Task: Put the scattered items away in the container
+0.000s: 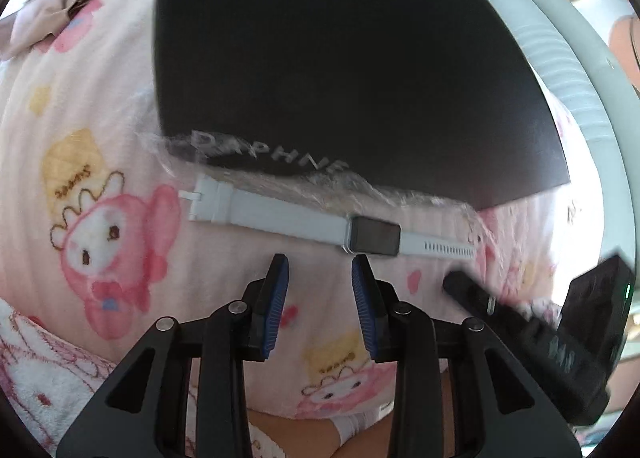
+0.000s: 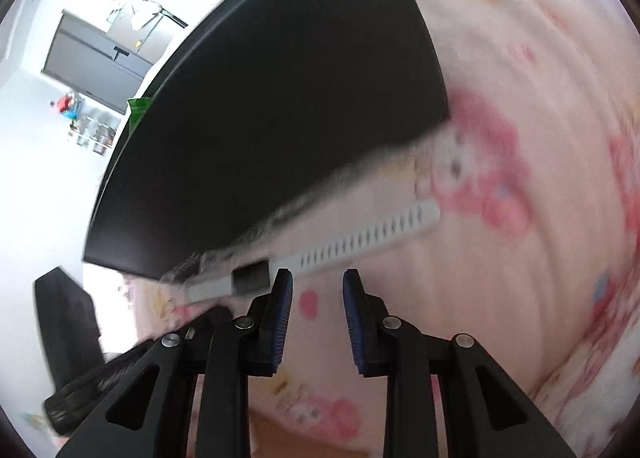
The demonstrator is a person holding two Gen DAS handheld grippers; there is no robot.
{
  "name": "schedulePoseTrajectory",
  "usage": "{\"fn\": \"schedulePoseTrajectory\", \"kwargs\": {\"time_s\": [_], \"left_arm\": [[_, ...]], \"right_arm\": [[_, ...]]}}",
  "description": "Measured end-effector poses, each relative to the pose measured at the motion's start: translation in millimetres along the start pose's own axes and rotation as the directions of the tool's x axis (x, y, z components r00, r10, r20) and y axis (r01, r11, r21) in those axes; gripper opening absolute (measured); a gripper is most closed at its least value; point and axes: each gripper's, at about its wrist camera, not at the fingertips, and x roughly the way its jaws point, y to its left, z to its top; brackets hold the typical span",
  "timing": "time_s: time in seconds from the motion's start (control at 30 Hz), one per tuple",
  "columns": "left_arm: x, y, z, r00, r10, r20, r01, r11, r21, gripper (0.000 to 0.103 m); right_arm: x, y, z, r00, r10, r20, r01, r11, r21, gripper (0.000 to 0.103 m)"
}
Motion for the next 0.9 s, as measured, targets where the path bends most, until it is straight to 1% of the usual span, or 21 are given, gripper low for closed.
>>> {"fn": "schedulePoseTrajectory", "kwargs": {"time_s": [0.07, 0.13, 0.17, 0.23, 0.33, 0.4, 0.53, 0.6, 0.63, 0.67, 0.73, 0.77, 0.83, 0.9], "left_arm": [[-1.4, 9.3, 2.5, 1.0, -0.009, 0.016, 0.01, 0.999, -0.051, 0.032], [-2.5, 18.2, 4.6, 0.999, -0.031, 0.032, 0.034, 0.993, -0.11, 0.032], [-3.5, 23.2, 4.5, 0.998, -0.04, 0.041, 0.045, 0.989, -0.139, 0.032], [0.7, 26.2, 4.9, 0.996, -0.064, 0.057, 0.073, 0.981, -0.182, 0.032], [-3.8, 35.0, 8.3, 0.993, -0.066, 0.096, 0.087, 0.97, -0.227, 0.032], [-3.4, 36.2, 10.3, 0.991, -0.065, 0.114, 0.09, 0.967, -0.237, 0.032], [-0.6, 35.6, 11.5, 0.989, -0.062, 0.135, 0.092, 0.968, -0.234, 0.03], [-4.4, 34.5, 10.8, 0.988, -0.064, 0.144, 0.095, 0.971, -0.218, 0.028], [-7.2, 34.2, 10.1, 0.986, -0.071, 0.151, 0.102, 0.972, -0.21, 0.019], [-9.5, 33.6, 9.6, 0.985, -0.075, 0.155, 0.106, 0.974, -0.201, 0.014], [-15.1, 31.6, 7.9, 0.982, -0.085, 0.17, 0.116, 0.977, -0.182, 0.011], [-18.7, 30.7, 6.9, 0.979, -0.092, 0.181, 0.123, 0.978, -0.171, 0.01], [-24.1, 31.2, 6.0, 0.975, -0.09, 0.201, 0.124, 0.978, -0.165, 0.01], [-23.7, 35.7, 6.9, 0.977, -0.074, 0.198, 0.112, 0.976, -0.189, 0.011]], "right_arm": [[3.0, -1.6, -10.9, 0.998, 0.041, -0.043, -0.041, 0.999, 0.008, 0.023], [9.6, -6.1, -16.1, 0.998, 0.047, -0.044, -0.045, 0.998, 0.038, 0.023], [10.2, -10.5, -15.4, 0.998, 0.055, -0.032, -0.053, 0.996, 0.07, 0.023], [6.1, -20.5, -10.2, 0.996, 0.081, 0.023, -0.083, 0.987, 0.134, 0.023], [1.3, -25.8, -2.0, 0.995, 0.054, 0.089, -0.066, 0.988, 0.141, 0.023], [6.9, -31.3, 0.1, 0.993, 0.062, 0.096, -0.078, 0.982, 0.174, 0.023], [25.5, -41.1, -8.2, 0.986, 0.12, 0.12, -0.146, 0.961, 0.234, 0.023], [26.7, -39.6, -10.3, 0.984, 0.126, 0.128, -0.152, 0.962, 0.227, 0.023], [26.8, -38.0, -10.2, 0.984, 0.126, 0.123, -0.152, 0.962, 0.227, 0.023], [25.7, -36.5, -10.2, 0.984, 0.132, 0.119, -0.156, 0.96, 0.231, 0.023], [20.1, -31.0, -11.4, 0.977, 0.17, 0.131, -0.195, 0.957, 0.216, 0.023], [18.5, -28.0, -11.8, 0.975, 0.176, 0.133, -0.201, 0.959, 0.201, 0.023], [18.5, -22.2, -12.4, 0.978, 0.161, 0.135, -0.183, 0.968, 0.174, 0.023], [23.6, -22.8, -12.2, 0.988, 0.095, 0.123, -0.117, 0.975, 0.187, 0.023]]}}
